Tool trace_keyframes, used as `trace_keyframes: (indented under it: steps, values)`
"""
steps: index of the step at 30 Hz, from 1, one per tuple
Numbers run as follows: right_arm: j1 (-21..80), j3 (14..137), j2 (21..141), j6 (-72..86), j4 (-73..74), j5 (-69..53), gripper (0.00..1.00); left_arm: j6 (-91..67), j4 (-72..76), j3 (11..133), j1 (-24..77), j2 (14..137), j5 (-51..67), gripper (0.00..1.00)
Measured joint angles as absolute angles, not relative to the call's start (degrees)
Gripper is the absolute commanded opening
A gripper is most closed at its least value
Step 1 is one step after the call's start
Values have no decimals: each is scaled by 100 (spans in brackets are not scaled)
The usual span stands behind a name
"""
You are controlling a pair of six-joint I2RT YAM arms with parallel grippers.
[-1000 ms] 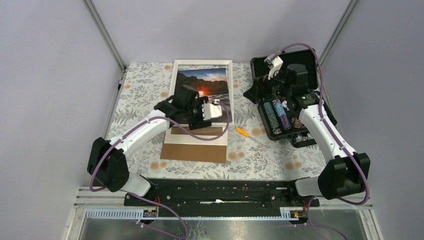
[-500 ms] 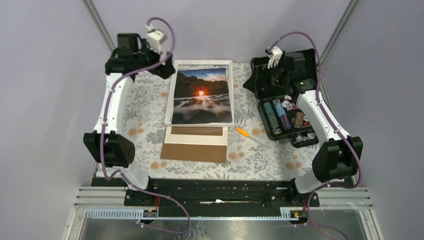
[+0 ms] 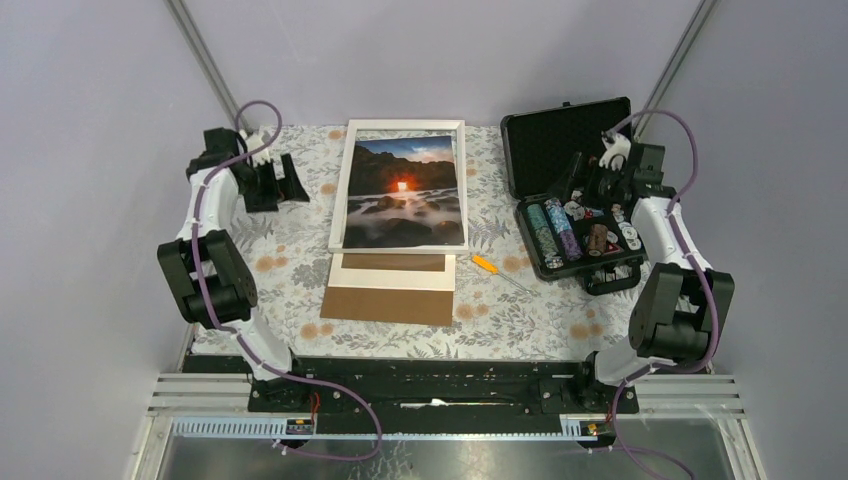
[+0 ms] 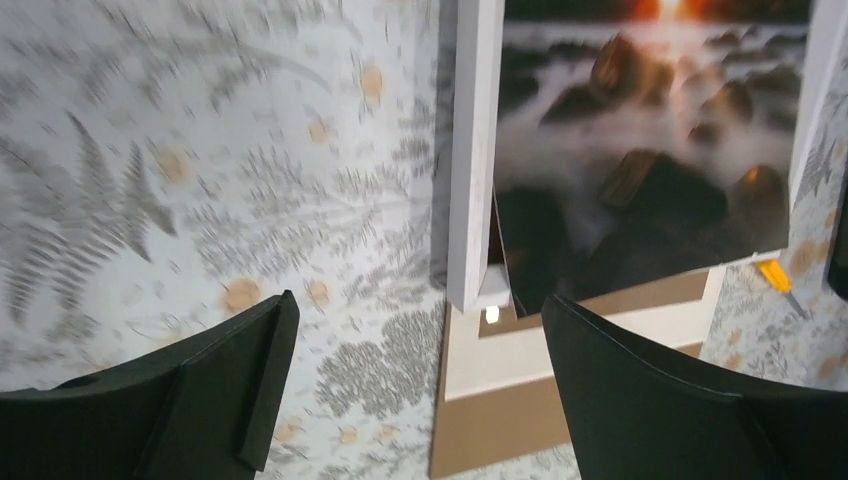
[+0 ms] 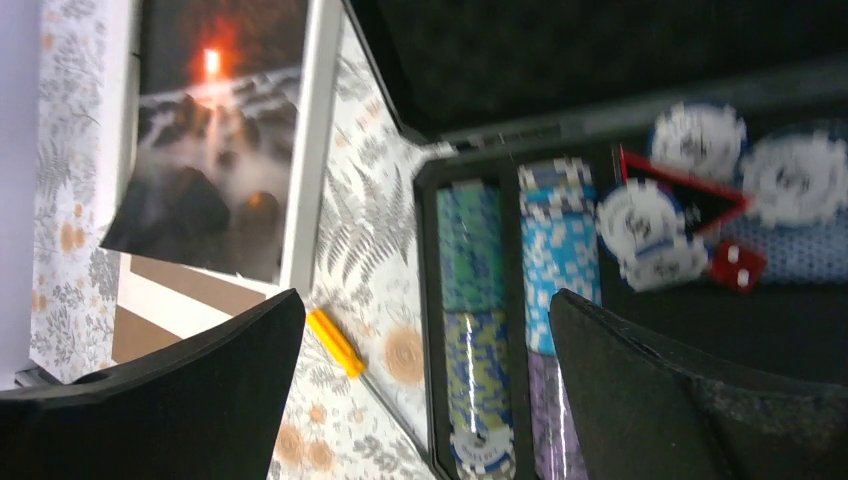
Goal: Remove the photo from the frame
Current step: Reset both arms
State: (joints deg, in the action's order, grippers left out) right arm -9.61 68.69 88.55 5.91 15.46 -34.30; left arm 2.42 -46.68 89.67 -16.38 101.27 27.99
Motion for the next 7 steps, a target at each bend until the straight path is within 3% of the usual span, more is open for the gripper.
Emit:
trace_keyframes:
  steps: [7]
  values:
    - [-1072, 6388, 8654, 589, 1787, -3387, 100, -222, -4453, 8143, -1575, 10025, 2729, 99]
